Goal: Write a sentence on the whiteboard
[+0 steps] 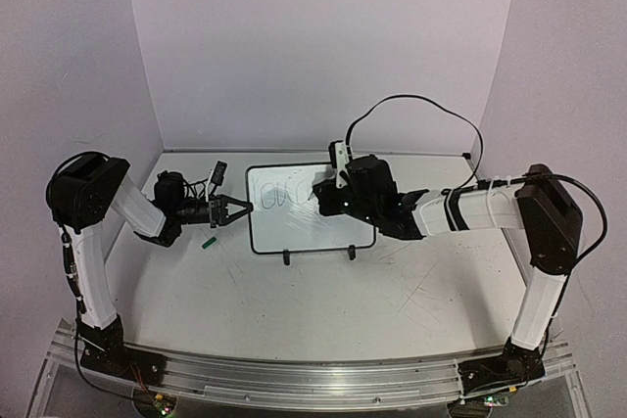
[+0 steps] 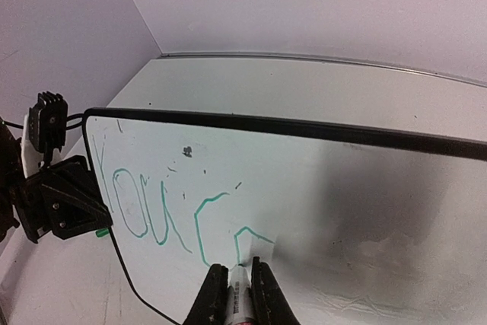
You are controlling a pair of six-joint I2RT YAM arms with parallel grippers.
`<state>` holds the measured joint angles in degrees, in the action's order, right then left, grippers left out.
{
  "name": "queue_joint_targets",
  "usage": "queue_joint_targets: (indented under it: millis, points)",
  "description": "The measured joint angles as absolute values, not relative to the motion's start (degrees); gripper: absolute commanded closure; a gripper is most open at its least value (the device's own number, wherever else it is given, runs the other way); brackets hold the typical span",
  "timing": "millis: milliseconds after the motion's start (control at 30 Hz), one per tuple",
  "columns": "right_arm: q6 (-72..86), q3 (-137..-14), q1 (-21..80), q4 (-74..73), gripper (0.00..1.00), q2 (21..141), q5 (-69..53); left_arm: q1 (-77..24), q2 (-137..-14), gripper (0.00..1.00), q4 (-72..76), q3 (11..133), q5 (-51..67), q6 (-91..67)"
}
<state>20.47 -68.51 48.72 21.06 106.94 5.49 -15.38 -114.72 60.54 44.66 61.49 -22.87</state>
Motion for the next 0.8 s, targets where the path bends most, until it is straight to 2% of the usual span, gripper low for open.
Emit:
queue_joint_targets:
  millis: [800]
  points:
    - [18.51,-68.72,48.32,19.46,1.00,105.25,9.17,-15.38,-114.72,1.00,60.49,44.69,61.49,-22.87]
